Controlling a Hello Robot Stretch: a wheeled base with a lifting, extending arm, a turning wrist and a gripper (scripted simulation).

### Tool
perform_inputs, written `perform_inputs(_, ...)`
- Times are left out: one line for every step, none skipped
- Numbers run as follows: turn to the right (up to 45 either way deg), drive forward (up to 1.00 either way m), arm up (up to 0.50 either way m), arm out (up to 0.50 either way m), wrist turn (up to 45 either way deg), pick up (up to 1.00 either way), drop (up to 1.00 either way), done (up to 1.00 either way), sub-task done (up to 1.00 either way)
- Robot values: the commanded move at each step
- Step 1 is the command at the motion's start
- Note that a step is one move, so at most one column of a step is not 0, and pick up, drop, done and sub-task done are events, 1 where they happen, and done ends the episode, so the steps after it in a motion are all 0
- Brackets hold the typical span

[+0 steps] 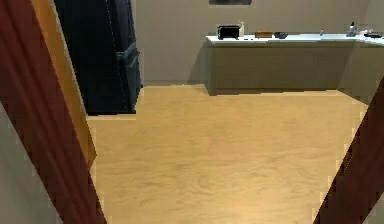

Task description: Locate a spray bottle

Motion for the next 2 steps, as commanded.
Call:
perform_inputs(0.0, 0.7, 0.0, 0.0, 0.0, 0.0, 0.0, 0.0, 0.0)
perform_inputs(6.0, 0.0, 0.0, 0.0, 0.0, 0.0, 0.0, 0.0, 0.0)
